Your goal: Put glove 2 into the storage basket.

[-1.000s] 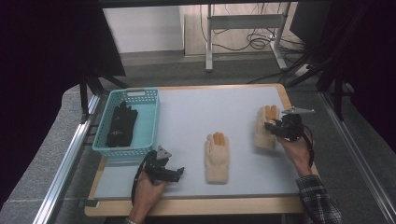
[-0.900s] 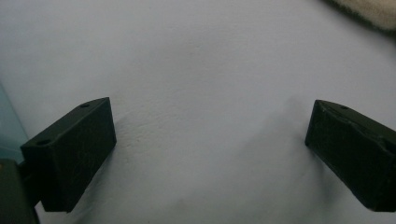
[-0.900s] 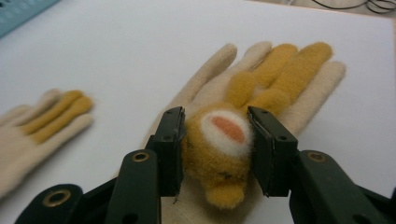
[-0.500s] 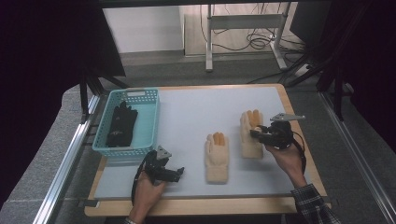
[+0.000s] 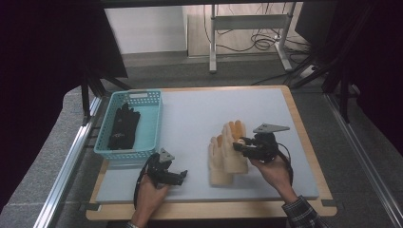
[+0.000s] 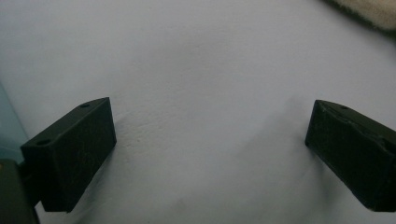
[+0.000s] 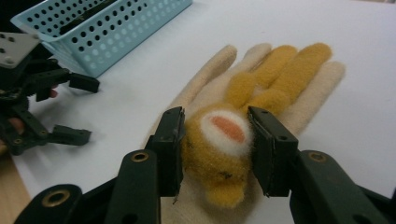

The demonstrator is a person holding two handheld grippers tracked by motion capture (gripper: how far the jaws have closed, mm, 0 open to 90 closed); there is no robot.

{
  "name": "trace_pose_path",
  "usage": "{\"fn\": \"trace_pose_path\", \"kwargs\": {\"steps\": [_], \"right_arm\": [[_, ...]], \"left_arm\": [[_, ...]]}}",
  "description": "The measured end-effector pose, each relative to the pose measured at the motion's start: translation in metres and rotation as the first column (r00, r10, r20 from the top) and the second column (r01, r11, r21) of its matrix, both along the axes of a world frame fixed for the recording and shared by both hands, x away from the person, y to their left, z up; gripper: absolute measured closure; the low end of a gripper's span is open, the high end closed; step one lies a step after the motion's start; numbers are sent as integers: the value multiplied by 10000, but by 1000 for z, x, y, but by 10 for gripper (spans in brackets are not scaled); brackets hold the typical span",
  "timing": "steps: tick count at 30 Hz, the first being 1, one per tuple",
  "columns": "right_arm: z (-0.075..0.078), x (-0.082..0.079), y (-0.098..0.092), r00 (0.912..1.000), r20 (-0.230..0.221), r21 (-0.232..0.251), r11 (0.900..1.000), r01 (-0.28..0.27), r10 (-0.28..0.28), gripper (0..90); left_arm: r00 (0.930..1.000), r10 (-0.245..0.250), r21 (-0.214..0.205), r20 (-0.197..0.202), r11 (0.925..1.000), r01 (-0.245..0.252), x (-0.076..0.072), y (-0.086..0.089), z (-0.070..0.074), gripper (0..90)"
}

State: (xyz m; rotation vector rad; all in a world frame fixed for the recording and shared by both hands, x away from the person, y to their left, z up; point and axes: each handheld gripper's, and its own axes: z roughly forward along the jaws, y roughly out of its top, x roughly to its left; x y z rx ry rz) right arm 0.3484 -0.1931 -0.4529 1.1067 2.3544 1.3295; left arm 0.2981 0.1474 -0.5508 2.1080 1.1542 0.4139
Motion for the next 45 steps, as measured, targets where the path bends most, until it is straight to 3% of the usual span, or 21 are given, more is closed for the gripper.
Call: {"fn": "trace_pose_path", "kwargs": {"steps": [5, 9, 18, 22, 27, 32, 37, 45], "right_arm": [[-7, -11, 20, 9998, -145, 89, 9999, -124, 125, 570], [-16, -19, 38, 10000, -67, -129, 9999, -37, 36, 570], [-42, -19, 49, 9989, -105, -531, 9976, 451, -458, 563], [-53, -20, 51, 9986, -53, -776, 9957, 512, -517, 506], [-44, -22, 45, 9997, 179, -727, 9972, 175, -163, 417], [-35, -21, 30, 9990, 380, -794, 9966, -209, 240, 399], [-37, -19, 10, 9992, 256, -800, 9963, -300, 321, 468], [-53, -24, -8, 9973, -163, -1160, 9905, -732, 718, 727]], "left_arm": [[10000, -5, 19, 14, 10000, 5, 0, 0, 0, 21], [10000, 56, -80, 5, 10000, -56, 0, -1, 0, 21], [10000, 10, -16, -6, 10000, -10, 0, 0, 0, 21], [10000, 11, -14, -4, 10000, -11, 0, 0, 0, 21], [10000, 7, -7, -8, 10000, -7, 0, 0, 0, 21], [10000, -8, 17, -15, 10000, 8, 0, 0, 0, 21], [10000, -17, 16, -19, 10000, 17, 0, 0, 0, 21], [10000, -17, 19, -17, 10000, 18, 0, 0, 0, 21]]}}
